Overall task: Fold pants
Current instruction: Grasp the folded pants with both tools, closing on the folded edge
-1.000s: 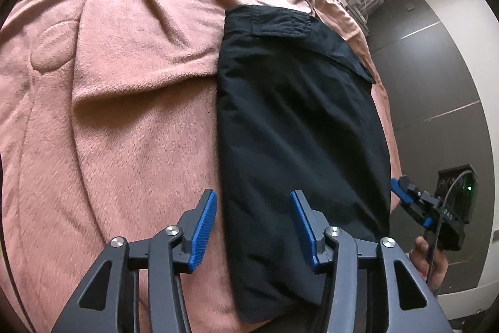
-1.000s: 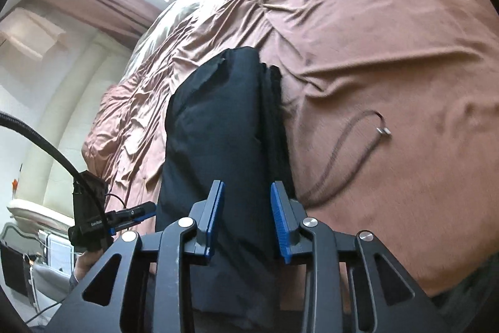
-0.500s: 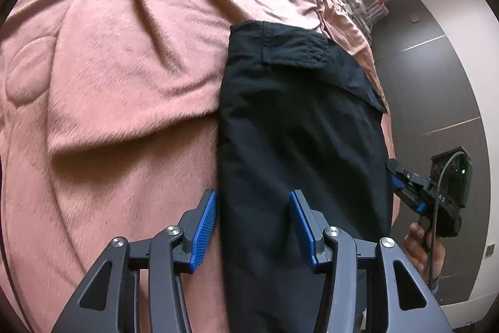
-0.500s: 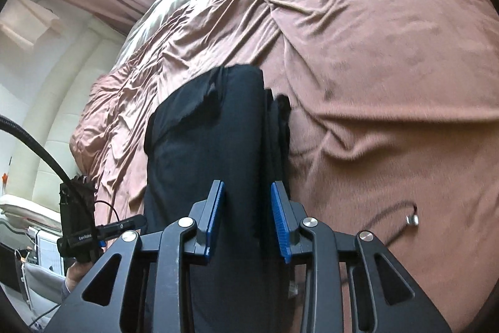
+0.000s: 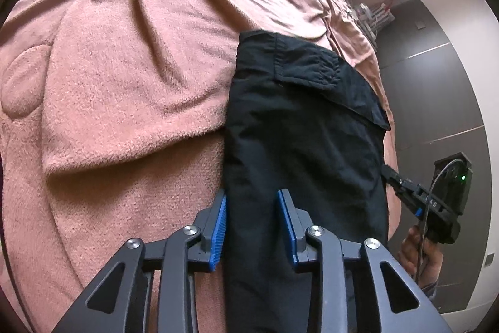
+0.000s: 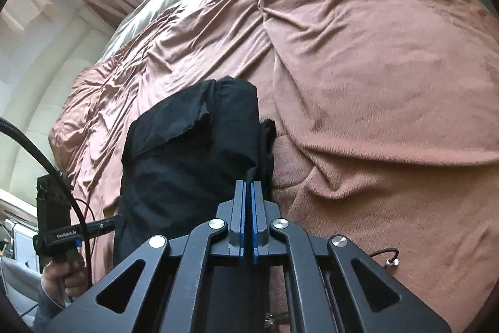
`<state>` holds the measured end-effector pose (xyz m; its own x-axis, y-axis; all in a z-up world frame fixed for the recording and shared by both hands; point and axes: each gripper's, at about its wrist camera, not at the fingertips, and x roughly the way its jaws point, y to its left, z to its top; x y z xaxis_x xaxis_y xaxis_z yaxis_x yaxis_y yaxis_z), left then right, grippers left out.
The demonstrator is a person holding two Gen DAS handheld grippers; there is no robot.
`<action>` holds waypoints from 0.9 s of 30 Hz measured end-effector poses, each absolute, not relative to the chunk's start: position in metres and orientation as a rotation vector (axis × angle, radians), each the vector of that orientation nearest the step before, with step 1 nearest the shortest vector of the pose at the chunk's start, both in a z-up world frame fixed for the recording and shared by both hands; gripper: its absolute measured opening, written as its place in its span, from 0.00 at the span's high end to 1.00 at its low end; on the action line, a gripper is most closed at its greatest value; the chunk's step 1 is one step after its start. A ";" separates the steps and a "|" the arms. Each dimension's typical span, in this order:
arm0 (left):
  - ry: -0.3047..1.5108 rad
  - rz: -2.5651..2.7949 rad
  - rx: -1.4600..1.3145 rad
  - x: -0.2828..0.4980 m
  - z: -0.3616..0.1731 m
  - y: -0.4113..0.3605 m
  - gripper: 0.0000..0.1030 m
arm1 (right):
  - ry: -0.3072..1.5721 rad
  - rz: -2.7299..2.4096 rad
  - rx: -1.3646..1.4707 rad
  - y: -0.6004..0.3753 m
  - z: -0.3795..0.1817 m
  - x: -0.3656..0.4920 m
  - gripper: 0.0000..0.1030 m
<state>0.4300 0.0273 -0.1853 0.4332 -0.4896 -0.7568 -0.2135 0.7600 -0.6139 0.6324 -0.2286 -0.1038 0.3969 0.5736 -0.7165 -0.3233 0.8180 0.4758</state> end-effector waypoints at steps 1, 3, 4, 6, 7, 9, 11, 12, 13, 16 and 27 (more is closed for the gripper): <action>1.122 -0.196 -0.732 0.430 -0.184 0.029 0.67 | 1.028 0.588 0.281 -0.230 -0.103 0.633 0.93; 1.120 -0.198 -0.747 0.430 -0.185 0.034 0.67 | 1.039 0.621 0.297 -0.233 -0.101 0.633 0.65; 1.119 -0.196 -0.758 0.430 -0.187 0.037 0.67 | 1.040 0.641 0.311 -0.238 -0.101 0.633 0.56; 1.113 -0.195 -0.779 0.430 -0.188 0.041 0.67 | 1.046 0.672 0.338 -0.244 -0.102 0.635 0.42; 1.110 -0.197 -0.788 0.430 -0.189 0.042 0.67 | 1.060 0.700 0.361 -0.247 -0.105 0.637 0.42; 1.109 -0.202 -0.794 0.432 -0.191 0.043 0.67 | 1.094 0.744 0.395 -0.251 -0.114 0.642 0.42; 1.109 -0.211 -0.804 0.433 -0.192 0.044 0.67 | 1.132 0.768 0.391 -0.250 -0.124 0.645 0.42; 1.107 -0.218 -0.812 0.434 -0.193 0.044 0.67 | 1.151 0.774 0.389 -0.249 -0.129 0.647 0.42; 1.107 -0.222 -0.815 0.435 -0.193 0.044 0.67 | 1.170 0.777 0.391 -0.249 -0.134 0.650 0.42; 1.112 -0.239 -0.831 0.439 -0.197 0.043 0.67 | 1.221 0.807 0.408 -0.241 -0.148 0.660 0.42; 1.097 -0.277 -0.888 0.452 -0.200 0.047 0.67 | 1.223 0.860 0.449 -0.232 -0.154 0.689 0.57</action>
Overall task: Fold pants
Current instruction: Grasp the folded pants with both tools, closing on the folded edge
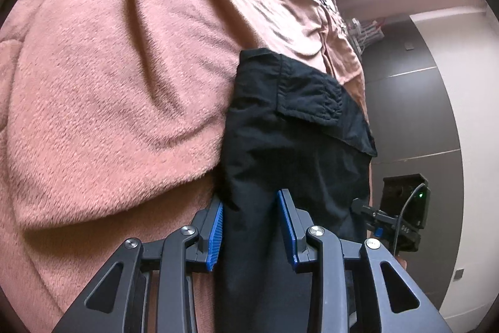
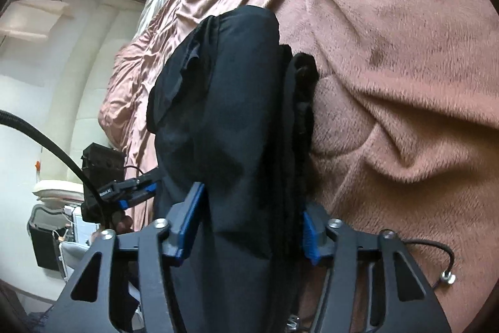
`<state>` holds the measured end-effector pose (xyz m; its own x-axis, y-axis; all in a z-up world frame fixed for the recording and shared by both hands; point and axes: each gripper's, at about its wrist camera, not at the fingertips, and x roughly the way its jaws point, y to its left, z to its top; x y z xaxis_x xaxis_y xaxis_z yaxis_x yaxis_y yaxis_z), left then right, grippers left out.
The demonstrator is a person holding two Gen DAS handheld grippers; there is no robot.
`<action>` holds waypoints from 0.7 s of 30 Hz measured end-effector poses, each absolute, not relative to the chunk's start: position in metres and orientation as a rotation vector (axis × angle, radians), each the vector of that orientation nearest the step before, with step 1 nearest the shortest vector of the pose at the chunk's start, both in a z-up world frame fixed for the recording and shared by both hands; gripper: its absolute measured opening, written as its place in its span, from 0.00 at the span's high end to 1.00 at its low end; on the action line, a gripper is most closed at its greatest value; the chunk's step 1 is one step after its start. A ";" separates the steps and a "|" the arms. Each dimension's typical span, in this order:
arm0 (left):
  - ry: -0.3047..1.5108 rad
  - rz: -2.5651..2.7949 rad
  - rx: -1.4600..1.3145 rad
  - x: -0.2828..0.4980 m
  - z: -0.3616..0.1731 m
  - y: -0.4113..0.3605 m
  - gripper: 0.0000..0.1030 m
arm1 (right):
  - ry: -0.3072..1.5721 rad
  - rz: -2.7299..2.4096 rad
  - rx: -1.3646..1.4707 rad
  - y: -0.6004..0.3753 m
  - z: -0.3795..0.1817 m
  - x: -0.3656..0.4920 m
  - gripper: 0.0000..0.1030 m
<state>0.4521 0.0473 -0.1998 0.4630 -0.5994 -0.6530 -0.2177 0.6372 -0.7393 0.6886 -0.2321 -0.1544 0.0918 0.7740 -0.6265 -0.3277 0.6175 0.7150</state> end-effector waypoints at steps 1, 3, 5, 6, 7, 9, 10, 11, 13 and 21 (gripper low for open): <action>1.085 -0.289 -0.889 0.452 -0.197 0.047 0.67 | 1.206 0.874 0.453 -0.235 -0.151 0.688 0.60; 1.051 -0.326 -0.893 0.449 -0.190 0.046 0.67 | 1.178 0.901 0.462 -0.240 -0.147 0.681 0.67; 1.035 -0.346 -0.893 0.447 -0.185 0.045 0.67 | 1.155 0.922 0.456 -0.245 -0.144 0.675 0.67; 1.040 -0.347 -0.893 0.447 -0.185 0.044 0.67 | 1.158 0.914 0.440 -0.245 -0.145 0.673 0.66; 1.053 -0.341 -0.889 0.448 -0.186 0.044 0.67 | 1.169 0.898 0.429 -0.244 -0.148 0.672 0.65; 1.069 -0.325 -0.879 0.449 -0.188 0.043 0.67 | 1.193 0.867 0.426 -0.245 -0.156 0.674 0.58; 1.077 -0.321 -0.879 0.450 -0.190 0.044 0.67 | 1.202 0.862 0.439 -0.248 -0.160 0.675 0.56; 1.083 -0.317 -0.883 0.451 -0.192 0.044 0.65 | 1.204 0.863 0.448 -0.248 -0.159 0.676 0.51; 1.090 -0.310 -0.884 0.453 -0.194 0.045 0.64 | 1.202 0.864 0.461 -0.252 -0.159 0.678 0.49; 1.095 -0.312 -0.897 0.472 -0.198 0.045 0.63 | 1.232 0.924 0.537 -0.243 -0.170 0.693 0.48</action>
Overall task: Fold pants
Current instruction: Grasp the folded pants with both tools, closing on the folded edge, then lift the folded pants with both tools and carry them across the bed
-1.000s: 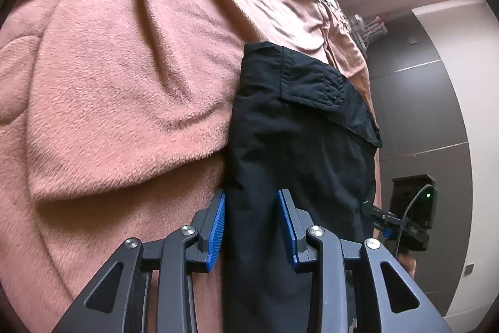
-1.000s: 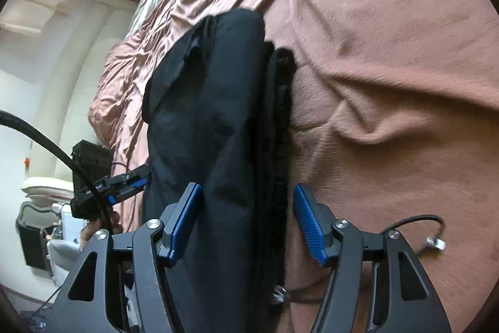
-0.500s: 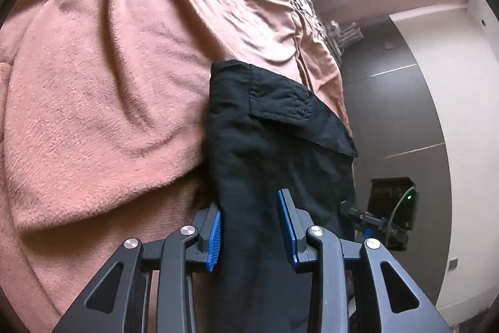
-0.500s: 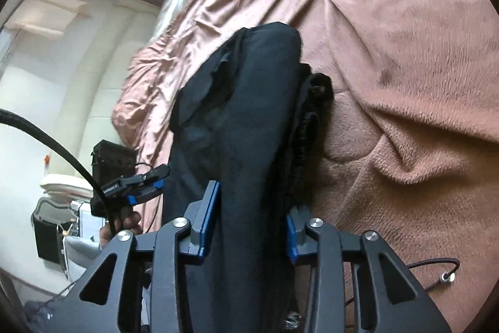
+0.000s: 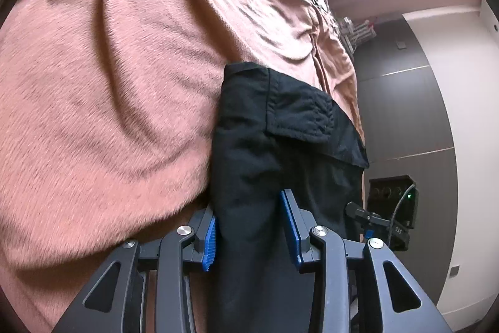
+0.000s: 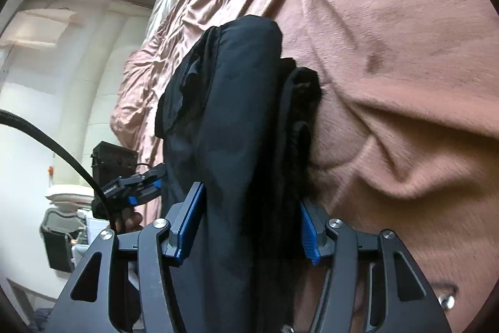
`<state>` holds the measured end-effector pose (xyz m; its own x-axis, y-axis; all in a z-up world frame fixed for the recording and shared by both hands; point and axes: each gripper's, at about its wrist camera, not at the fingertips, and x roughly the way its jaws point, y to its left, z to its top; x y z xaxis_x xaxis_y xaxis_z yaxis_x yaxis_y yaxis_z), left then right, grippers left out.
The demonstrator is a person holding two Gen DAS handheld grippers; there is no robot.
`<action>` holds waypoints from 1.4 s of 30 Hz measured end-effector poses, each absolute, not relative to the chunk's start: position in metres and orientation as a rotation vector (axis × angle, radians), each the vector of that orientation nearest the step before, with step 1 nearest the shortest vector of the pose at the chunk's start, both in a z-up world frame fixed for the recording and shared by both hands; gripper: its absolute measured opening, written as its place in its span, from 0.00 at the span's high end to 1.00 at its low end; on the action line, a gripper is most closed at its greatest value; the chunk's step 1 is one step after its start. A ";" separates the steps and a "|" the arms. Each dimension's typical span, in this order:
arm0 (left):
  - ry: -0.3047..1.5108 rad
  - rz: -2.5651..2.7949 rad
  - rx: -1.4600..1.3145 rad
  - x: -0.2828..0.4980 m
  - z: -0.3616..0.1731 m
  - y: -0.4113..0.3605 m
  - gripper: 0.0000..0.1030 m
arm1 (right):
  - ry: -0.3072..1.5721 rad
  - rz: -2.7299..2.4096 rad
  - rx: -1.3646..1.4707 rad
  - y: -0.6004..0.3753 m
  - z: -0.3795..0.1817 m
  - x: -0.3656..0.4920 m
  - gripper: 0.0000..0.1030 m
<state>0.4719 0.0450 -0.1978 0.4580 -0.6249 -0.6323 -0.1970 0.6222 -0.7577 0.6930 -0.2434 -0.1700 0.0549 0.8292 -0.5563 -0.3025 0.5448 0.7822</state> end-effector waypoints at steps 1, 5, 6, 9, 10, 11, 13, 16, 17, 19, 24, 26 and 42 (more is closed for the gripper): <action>1.094 -0.314 -0.897 0.473 -0.198 0.045 0.63 | 1.232 0.935 0.539 -0.241 -0.170 0.696 0.48; 1.094 -0.307 -0.884 0.476 -0.195 0.044 0.66 | 1.220 0.936 0.537 -0.244 -0.174 0.700 0.52; 1.088 -0.306 -0.870 0.476 -0.191 0.043 0.73 | 1.212 0.927 0.519 -0.245 -0.174 0.698 0.59; 1.067 -0.317 -0.838 0.472 -0.181 0.040 0.81 | 1.174 0.914 0.482 -0.249 -0.165 0.684 0.72; 1.059 -0.323 -0.829 0.470 -0.176 0.039 0.82 | 1.159 0.915 0.473 -0.251 -0.162 0.679 0.73; 1.053 -0.325 -0.821 0.469 -0.172 0.038 0.83 | 1.140 0.918 0.462 -0.251 -0.158 0.673 0.75; 1.037 -0.327 -0.799 0.465 -0.162 0.035 0.84 | 1.104 0.917 0.437 -0.249 -0.149 0.663 0.75; 1.006 -0.339 -0.784 0.459 -0.149 0.033 0.84 | 1.046 0.918 0.402 -0.250 -0.133 0.644 0.76; 0.996 -0.343 -0.781 0.457 -0.145 0.032 0.84 | 1.027 0.918 0.393 -0.250 -0.127 0.638 0.76; 0.977 -0.348 -0.771 0.452 -0.134 0.029 0.84 | 0.999 0.916 0.383 -0.253 -0.119 0.625 0.76; 0.944 -0.372 -0.752 0.440 -0.111 0.021 0.84 | 0.940 0.897 0.356 -0.268 -0.102 0.595 0.77; 0.927 -0.379 -0.734 0.434 -0.101 0.015 0.84 | 0.912 0.888 0.350 -0.275 -0.093 0.583 0.77; 0.798 -0.489 -0.669 0.379 -0.014 -0.045 0.85 | 0.713 0.851 0.272 -0.350 -0.008 0.470 0.78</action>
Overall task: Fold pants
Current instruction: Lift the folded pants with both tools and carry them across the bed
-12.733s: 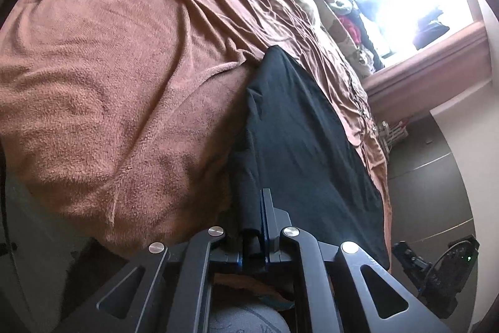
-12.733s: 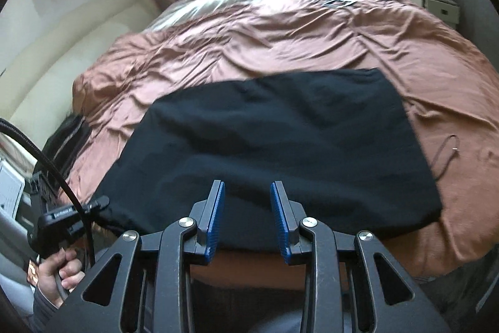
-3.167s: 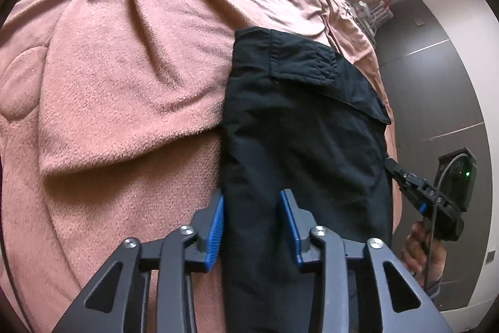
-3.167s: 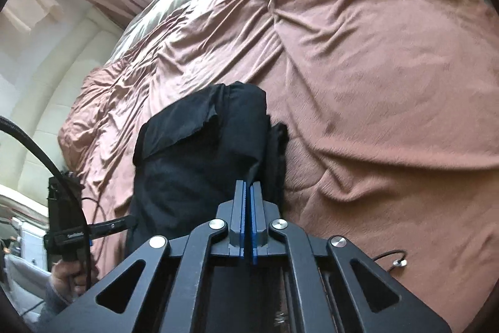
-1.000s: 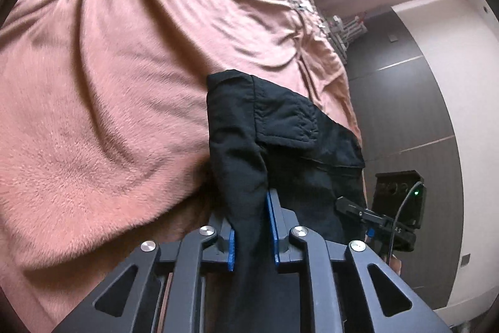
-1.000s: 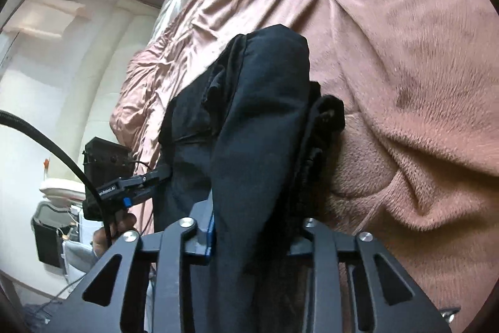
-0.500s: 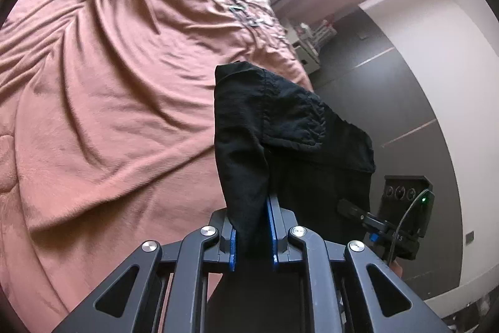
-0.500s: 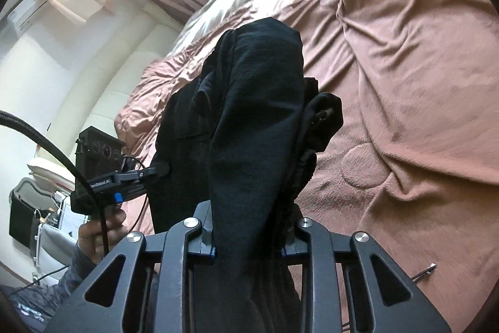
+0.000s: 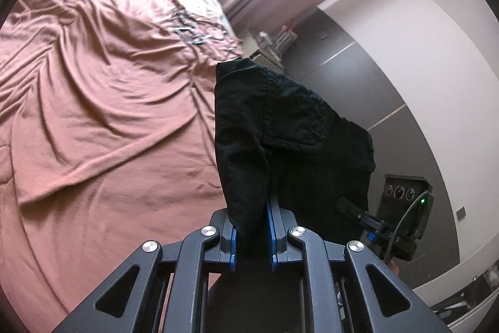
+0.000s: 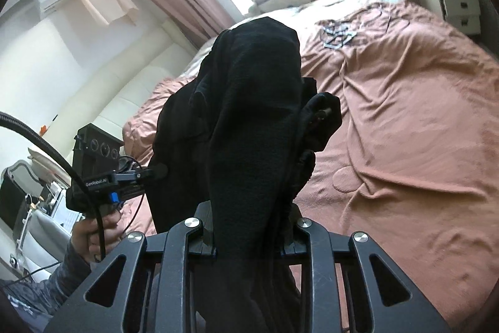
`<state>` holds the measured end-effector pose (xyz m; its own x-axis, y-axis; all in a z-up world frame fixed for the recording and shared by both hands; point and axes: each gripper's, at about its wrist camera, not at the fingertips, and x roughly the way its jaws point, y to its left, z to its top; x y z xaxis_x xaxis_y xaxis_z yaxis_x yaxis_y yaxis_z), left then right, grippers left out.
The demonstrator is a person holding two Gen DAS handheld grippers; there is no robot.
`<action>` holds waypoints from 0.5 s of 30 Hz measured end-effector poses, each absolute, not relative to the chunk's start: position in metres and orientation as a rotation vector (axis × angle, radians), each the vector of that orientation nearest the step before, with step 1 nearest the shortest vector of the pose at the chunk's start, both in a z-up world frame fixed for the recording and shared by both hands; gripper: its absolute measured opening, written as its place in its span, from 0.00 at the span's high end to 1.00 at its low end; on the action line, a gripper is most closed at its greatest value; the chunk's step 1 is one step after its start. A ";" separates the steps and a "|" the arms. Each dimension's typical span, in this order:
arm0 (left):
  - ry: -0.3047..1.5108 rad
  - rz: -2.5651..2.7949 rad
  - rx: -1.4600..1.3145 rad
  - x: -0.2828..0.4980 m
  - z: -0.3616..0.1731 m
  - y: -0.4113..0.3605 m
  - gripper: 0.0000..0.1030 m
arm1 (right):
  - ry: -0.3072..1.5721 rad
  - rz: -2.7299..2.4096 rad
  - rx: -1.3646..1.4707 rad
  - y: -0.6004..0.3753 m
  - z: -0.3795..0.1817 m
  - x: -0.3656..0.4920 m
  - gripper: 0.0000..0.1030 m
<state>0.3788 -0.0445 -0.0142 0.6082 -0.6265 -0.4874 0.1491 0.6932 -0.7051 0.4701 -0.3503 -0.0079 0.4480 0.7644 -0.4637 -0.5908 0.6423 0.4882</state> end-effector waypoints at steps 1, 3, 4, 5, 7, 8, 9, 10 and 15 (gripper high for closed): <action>0.793 -0.496 -0.665 0.375 -0.010 -0.048 0.85 | 0.707 0.849 0.270 -0.354 -0.006 0.464 0.78; 0.784 -0.512 -0.661 0.369 -0.004 -0.055 0.85 | 0.695 0.839 0.262 -0.362 -0.001 0.451 0.78; 0.779 -0.518 -0.657 0.365 -0.002 -0.059 0.85 | 0.689 0.834 0.258 -0.367 0.003 0.443 0.78; 0.777 -0.523 -0.655 0.364 0.000 -0.062 0.85 | 0.681 0.829 0.251 -0.371 0.007 0.434 0.78; 0.768 -0.541 -0.648 0.357 0.005 -0.070 0.85 | 0.672 0.818 0.243 -0.378 0.013 0.421 0.78; 0.763 -0.554 -0.644 0.350 0.010 -0.075 0.85 | 0.666 0.810 0.235 -0.382 0.016 0.413 0.78; 0.762 -0.562 -0.641 0.347 0.011 -0.078 0.85 | 0.661 0.803 0.228 -0.385 0.019 0.405 0.78; 0.759 -0.573 -0.634 0.343 0.014 -0.083 0.85 | 0.658 0.798 0.226 -0.387 0.021 0.400 0.78; 0.750 -0.606 -0.607 0.330 0.026 -0.104 0.85 | 0.633 0.774 0.208 -0.406 0.030 0.368 0.78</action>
<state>0.3302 -0.1038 0.0256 0.5835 -0.6871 -0.4330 0.2790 0.6703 -0.6877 0.3678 -0.4064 0.0301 0.5423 0.7063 -0.4551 -0.5858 0.7061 0.3978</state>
